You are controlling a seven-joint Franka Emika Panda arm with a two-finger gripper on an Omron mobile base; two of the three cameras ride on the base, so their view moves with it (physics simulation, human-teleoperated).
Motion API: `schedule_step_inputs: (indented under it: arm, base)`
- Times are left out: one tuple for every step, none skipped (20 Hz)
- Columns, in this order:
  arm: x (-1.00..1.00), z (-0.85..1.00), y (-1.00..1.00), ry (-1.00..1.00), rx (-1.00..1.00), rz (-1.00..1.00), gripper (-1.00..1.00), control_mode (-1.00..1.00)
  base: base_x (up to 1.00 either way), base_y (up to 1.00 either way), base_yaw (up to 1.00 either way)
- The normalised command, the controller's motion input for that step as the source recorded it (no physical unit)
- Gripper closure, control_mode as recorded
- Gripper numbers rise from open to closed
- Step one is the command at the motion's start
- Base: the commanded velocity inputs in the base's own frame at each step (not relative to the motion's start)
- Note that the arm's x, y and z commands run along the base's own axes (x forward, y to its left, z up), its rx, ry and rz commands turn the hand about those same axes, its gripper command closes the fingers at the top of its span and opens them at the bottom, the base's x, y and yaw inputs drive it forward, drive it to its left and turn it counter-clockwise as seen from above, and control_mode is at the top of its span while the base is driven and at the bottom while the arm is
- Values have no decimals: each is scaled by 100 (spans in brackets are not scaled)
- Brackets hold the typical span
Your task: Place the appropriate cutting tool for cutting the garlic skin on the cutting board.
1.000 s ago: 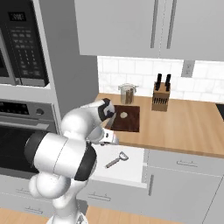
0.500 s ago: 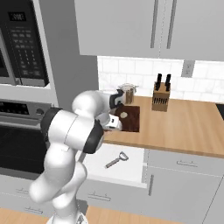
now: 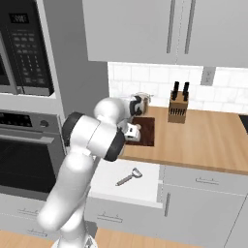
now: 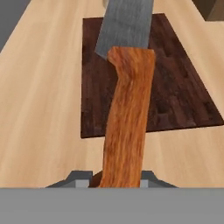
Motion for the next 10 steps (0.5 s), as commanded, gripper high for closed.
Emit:
schedule_step_inputs:
  arm:
    - [41, 0, 0, 0, -1, 0, 100, -100]
    - [40, 0, 0, 0, 0, 0, 100, -100]
    - [46, 0, 0, 0, 0, 0, 100, -100]
    - [51, 0, 0, 2, 0, 0, 100, -100]
    - [54, 0, 0, 5, 0, 0, 100, -100]
    - [46, 0, 0, 5, 0, 0, 100, -100]
    - [31, 0, 0, 7, 0, 0, 100, -100]
    - [22, 0, 0, 7, 0, 0, 100, -100]
    - [12, 0, -4, 6, 0, 0, 100, -100]
    - [8, 0, -14, 6, 0, 0, 100, -100]
  base:
    - [0, 0, 0]
    - [0, 0, 0]
    - [0, 0, 0]
    - [0, 0, 0]
    - [0, 0, 0]
    - [0, 0, 0]
    - [0, 0, 0]
    - [0, 0, 0]
    - [0, 0, 0]
    - [0, 0, 0]
